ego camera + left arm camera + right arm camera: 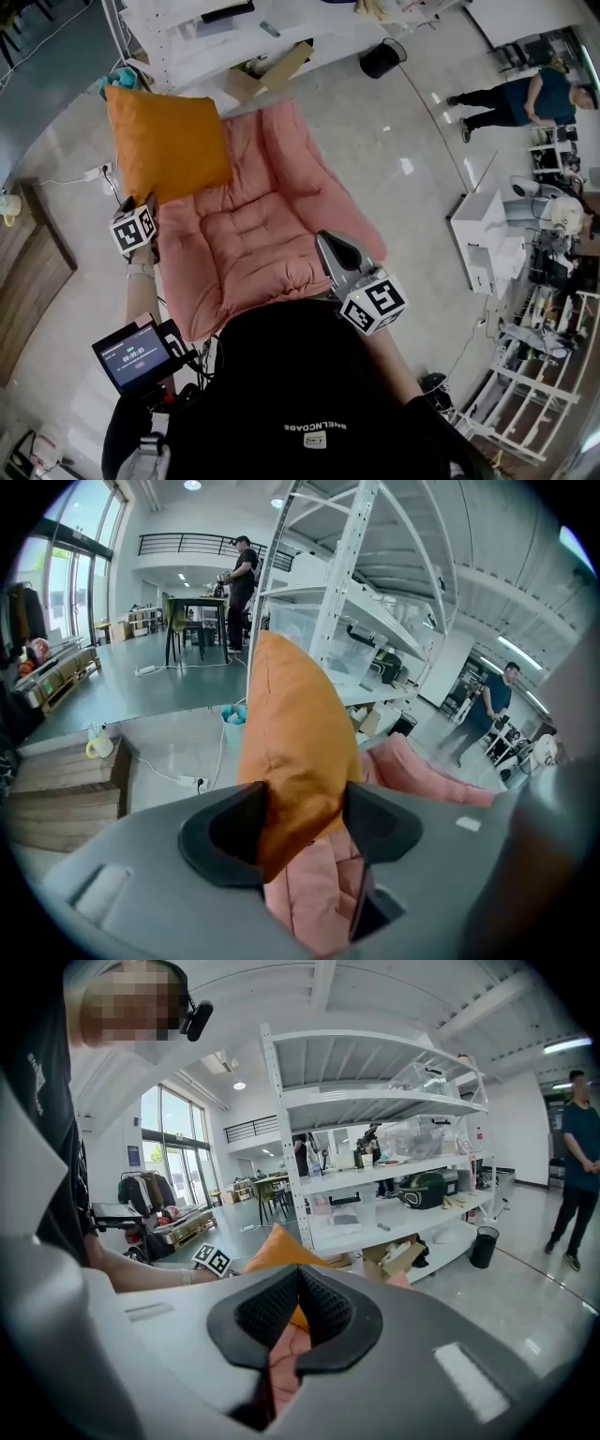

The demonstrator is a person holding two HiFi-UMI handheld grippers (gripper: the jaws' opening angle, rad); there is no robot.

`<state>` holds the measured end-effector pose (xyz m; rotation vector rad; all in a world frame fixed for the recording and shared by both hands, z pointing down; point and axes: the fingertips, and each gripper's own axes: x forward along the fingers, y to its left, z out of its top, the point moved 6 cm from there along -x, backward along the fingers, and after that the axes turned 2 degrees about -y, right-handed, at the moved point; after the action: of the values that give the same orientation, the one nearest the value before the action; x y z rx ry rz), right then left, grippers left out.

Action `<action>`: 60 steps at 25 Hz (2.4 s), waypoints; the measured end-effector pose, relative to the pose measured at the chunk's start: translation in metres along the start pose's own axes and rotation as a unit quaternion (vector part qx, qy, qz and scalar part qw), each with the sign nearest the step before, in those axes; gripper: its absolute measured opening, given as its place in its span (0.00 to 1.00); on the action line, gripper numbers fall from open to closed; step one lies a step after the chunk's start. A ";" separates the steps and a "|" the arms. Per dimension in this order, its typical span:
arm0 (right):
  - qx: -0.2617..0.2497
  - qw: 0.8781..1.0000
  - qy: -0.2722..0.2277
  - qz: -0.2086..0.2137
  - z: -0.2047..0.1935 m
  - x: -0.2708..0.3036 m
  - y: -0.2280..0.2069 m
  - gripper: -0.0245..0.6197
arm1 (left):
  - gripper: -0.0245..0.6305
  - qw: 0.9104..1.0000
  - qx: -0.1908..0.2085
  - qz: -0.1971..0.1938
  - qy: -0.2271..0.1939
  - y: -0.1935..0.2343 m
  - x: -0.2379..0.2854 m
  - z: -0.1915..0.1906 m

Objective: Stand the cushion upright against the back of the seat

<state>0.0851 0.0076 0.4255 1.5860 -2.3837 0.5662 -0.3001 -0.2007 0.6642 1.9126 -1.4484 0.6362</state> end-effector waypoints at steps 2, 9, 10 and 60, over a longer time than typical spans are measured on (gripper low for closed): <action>0.001 1.000 0.000 0.002 0.001 0.002 0.000 0.05 | 0.40 1.000 0.006 -0.010 0.005 -0.003 0.001 -0.003; 0.006 1.000 0.001 0.011 -0.001 0.010 -0.001 0.05 | 0.23 0.997 0.061 -0.034 0.015 -0.026 -0.004 0.003; 0.007 1.000 0.001 0.013 -0.002 0.011 -0.001 0.05 | 0.21 0.997 0.068 -0.040 0.020 -0.031 -0.005 0.003; -0.038 0.960 -0.015 0.278 0.030 0.070 -0.007 0.17 | 0.09 0.971 0.194 -0.124 0.066 -0.343 -0.179 -0.088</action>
<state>0.0645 -0.0663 0.4270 0.8824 -2.8366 0.5340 -0.0191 0.0424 0.5256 2.2534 -1.0324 0.9588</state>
